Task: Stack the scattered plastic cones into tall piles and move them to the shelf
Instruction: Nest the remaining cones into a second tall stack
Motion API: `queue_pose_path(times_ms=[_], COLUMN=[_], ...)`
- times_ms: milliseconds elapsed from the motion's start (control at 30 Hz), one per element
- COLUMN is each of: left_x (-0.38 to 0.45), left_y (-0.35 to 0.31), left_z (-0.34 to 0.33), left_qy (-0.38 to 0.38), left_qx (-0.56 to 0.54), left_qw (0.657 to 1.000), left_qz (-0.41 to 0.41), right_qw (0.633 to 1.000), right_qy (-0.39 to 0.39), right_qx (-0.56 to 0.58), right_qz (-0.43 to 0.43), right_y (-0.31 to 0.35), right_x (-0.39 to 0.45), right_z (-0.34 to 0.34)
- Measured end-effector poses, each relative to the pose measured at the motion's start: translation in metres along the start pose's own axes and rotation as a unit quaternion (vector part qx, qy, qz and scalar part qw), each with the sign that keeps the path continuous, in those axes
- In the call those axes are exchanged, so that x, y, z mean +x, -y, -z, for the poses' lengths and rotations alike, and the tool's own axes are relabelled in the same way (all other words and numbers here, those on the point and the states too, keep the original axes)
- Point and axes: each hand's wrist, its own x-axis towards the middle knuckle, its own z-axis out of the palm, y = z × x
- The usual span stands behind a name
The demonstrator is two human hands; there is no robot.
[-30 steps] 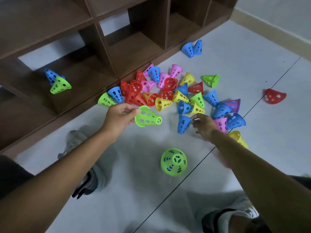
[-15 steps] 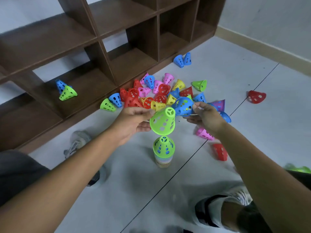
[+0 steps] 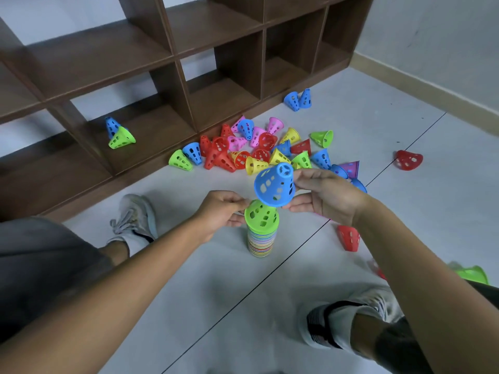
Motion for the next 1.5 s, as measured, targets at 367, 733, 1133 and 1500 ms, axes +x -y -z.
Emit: queue_pose_path(times_ms=[367,733,1133,1500], left_x=[-0.014,-0.02,0.007,0.033], left_y=[0.019,0.037,0.048,0.046], left_z=[0.004,-0.004,0.022,0.101], left_qy=[-0.015,0.024,-0.106,-0.153], left_qx=[0.034,0.184,0.154,0.134], left_qw=[0.999,0.972,0.966,0.965], left_qz=[-0.001,-0.143,-0.177,-0.166], right_qw=[0.991,0.977,0.984,0.988], right_qy=[-0.126,-0.149,-0.092,-0.036], right_qx=[-0.029,0.012,0.111,0.086], right_qz=[-0.044,-0.152,-0.107,-0.121], right_y=[-0.048,-0.106,-0.112,-0.095], right_x=[0.011,0.033,0.086,0.158], right_z=[-0.016,-0.024,-0.066,-0.118])
